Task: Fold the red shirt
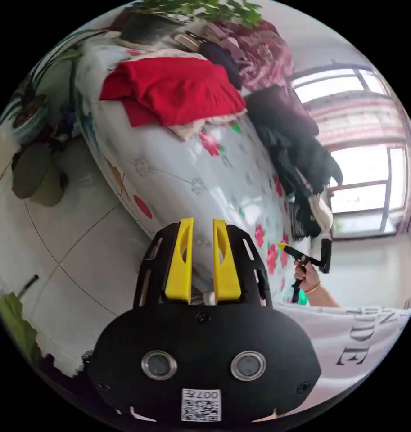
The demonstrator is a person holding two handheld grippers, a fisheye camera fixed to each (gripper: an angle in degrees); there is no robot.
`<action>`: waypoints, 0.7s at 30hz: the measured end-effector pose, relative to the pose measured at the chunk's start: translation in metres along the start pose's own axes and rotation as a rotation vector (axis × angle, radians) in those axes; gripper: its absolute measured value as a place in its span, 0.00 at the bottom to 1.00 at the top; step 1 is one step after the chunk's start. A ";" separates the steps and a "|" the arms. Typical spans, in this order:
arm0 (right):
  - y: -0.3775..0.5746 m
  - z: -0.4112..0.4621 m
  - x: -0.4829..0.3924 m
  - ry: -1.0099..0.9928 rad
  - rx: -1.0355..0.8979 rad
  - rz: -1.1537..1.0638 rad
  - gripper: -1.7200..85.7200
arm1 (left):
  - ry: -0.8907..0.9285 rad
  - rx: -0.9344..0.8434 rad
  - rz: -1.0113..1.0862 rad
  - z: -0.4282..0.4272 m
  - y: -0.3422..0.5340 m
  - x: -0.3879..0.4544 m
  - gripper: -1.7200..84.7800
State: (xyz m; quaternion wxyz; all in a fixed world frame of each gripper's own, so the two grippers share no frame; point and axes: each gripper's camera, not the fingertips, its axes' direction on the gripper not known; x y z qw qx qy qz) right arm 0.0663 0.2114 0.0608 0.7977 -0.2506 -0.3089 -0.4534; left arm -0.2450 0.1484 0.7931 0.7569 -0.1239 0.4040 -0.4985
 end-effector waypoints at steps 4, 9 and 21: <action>0.119 -0.040 0.035 0.309 0.001 0.111 0.09 | -0.156 -0.271 0.481 0.084 0.024 0.096 0.10; 0.198 -0.032 0.060 0.472 -0.032 0.265 0.09 | -0.140 -0.509 0.954 0.191 0.076 0.209 0.08; 0.319 -0.109 0.159 0.231 0.577 0.597 0.03 | -0.349 -0.591 1.242 0.374 0.281 0.365 0.02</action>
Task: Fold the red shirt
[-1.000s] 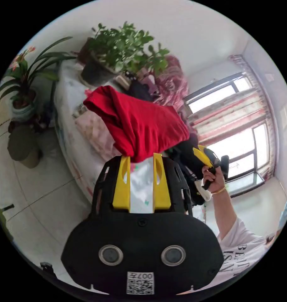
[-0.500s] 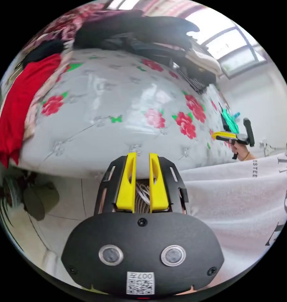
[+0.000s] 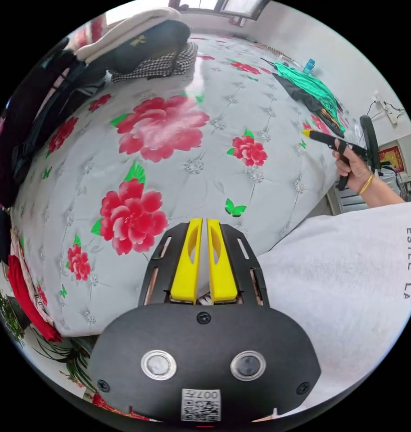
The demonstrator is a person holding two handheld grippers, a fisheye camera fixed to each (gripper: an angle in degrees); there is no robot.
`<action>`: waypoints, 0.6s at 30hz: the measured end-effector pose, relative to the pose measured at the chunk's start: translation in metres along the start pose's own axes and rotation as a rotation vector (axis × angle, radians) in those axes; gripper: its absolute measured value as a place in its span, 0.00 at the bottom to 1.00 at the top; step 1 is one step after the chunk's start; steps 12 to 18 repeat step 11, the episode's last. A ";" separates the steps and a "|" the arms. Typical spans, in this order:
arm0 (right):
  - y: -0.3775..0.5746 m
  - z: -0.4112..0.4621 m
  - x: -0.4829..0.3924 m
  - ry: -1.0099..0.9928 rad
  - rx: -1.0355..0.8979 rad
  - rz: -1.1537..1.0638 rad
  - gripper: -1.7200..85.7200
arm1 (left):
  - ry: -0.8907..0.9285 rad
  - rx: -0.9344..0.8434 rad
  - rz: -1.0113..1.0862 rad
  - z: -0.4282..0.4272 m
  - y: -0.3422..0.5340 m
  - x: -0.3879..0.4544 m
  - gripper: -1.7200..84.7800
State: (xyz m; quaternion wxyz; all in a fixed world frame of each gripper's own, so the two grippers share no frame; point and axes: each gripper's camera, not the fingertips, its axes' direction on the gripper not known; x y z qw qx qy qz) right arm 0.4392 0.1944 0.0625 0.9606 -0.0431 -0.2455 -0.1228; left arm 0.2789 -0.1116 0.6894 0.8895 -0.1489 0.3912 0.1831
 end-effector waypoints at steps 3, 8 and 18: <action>-0.017 -0.053 0.083 0.107 0.139 0.137 0.05 | -0.026 -0.068 0.033 0.031 -0.038 0.037 0.01; -0.076 -0.131 0.215 0.313 0.306 0.328 0.08 | -0.093 -0.227 -0.034 0.074 -0.074 0.059 0.01; -0.122 -0.141 0.261 0.400 0.284 0.370 0.09 | -0.086 -0.210 -0.051 0.082 -0.069 0.055 0.01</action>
